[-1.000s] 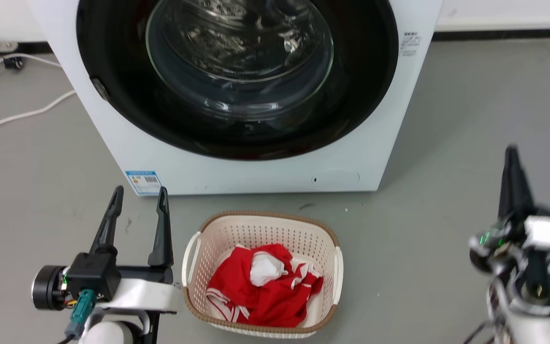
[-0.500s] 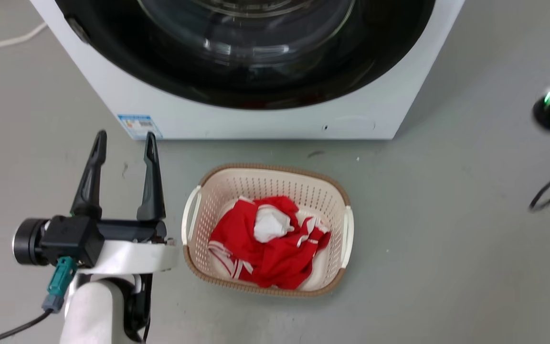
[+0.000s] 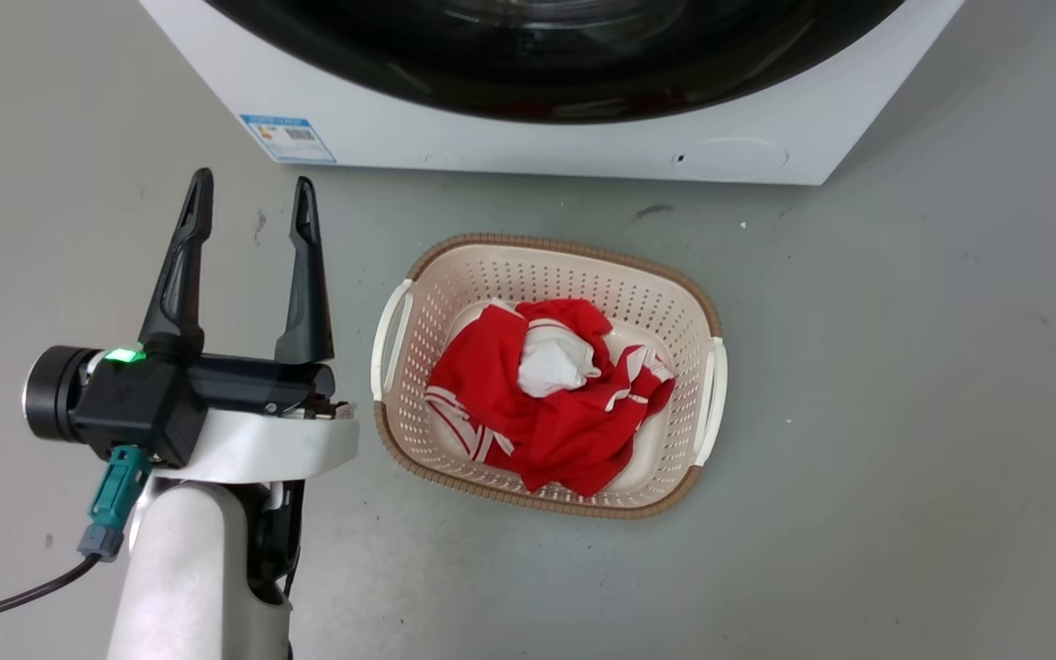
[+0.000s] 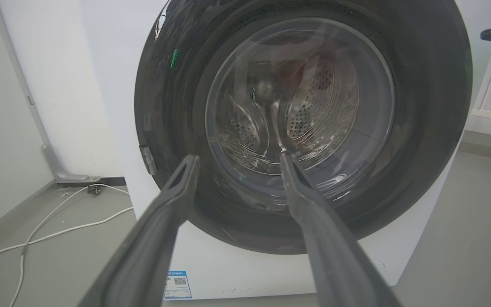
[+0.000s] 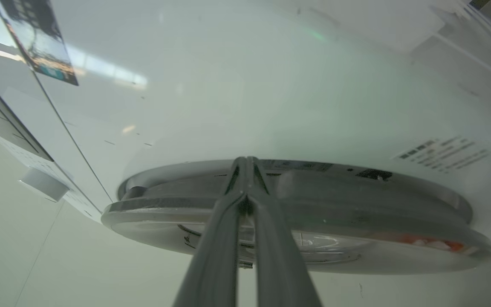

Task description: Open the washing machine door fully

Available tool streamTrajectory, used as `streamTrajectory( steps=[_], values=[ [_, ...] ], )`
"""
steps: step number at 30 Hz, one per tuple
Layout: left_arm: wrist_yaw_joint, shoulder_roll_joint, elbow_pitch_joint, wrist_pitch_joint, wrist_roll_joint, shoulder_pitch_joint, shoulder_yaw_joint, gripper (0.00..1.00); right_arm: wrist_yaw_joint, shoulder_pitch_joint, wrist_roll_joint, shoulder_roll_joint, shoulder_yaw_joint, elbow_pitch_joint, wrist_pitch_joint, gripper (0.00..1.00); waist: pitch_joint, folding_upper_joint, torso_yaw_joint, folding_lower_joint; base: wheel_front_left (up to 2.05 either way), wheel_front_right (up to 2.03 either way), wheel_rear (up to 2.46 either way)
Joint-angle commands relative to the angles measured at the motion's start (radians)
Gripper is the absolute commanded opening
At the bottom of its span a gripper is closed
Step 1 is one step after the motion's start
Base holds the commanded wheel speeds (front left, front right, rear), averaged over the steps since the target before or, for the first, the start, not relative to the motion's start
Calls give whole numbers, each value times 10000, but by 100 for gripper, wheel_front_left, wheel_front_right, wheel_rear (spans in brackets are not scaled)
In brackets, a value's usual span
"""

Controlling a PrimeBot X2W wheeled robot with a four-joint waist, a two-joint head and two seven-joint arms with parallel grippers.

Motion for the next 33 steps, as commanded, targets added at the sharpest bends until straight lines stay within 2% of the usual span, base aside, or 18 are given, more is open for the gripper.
streamTrajectory(
  steps=[1,7,11,17,26,33],
  values=[
    [-57,-13,-48,-22,27,-136,-66,100,0,-454,-144,161,210,405,230,0,187,0,100,-2,0,0,0],
    [-73,-20,-47,-22,5,-324,-180,100,0,-1577,-606,392,738,1587,588,0,535,0,180,-2,0,0,0],
    [-89,-22,-47,-22,4,-416,-215,100,-3,-1978,-745,507,852,1992,603,0,668,0,209,-2,0,0,0],
    [-89,-29,33,-22,21,-512,-320,100,0,-2226,-674,743,955,2322,1457,0,786,0,238,-2,0,0,0],
    [-45,-31,177,-22,45,-312,-318,100,0,-1531,-466,684,1099,1682,3495,0,411,0,40,-2,0,0,0],
    [-94,-30,394,-22,147,32,-263,100,-1,-288,-265,725,1283,921,4990,0,-383,0,-209,-2,0,0,0]
  ],
)
